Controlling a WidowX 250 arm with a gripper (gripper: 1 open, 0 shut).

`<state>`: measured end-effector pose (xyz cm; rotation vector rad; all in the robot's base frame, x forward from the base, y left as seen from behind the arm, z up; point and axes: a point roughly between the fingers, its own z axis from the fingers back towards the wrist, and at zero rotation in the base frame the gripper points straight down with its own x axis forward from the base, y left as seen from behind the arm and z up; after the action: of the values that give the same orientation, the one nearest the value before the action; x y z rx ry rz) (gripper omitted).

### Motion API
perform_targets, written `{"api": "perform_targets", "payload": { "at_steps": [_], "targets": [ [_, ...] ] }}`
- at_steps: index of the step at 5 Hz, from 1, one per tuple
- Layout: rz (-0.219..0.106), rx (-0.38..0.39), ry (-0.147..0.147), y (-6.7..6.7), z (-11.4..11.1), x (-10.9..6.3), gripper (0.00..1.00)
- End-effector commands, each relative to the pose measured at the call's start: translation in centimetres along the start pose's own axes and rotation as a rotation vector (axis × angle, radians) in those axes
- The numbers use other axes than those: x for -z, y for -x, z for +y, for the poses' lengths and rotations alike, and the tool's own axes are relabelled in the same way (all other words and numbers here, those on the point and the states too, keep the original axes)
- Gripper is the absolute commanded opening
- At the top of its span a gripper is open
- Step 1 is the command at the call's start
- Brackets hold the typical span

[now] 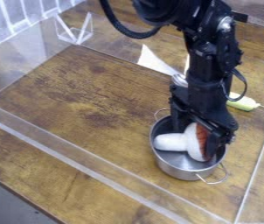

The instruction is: Remove the mushroom from the silver pot and put it on the table

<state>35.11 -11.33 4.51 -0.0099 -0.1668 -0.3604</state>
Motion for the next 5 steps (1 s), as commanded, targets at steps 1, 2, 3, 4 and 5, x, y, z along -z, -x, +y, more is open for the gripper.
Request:
{"api": "perform_targets", "payload": {
  "at_steps": [1,2,3,4,5],
  "targets": [
    [-0.078,0.015,-0.001,-1.2,1.2,-2.5,1.00],
    [-0.079,0.041,0.006,-1.6,1.6,-2.5,0.00],
    [-0.081,0.068,0.014,-2.1,1.6,-1.7,0.00],
    [-0.081,0.098,0.024,-2.4,1.2,-1.1,0.00],
    [-0.078,0.126,0.034,-2.4,0.8,-0.6,0.00]
  ]
}}
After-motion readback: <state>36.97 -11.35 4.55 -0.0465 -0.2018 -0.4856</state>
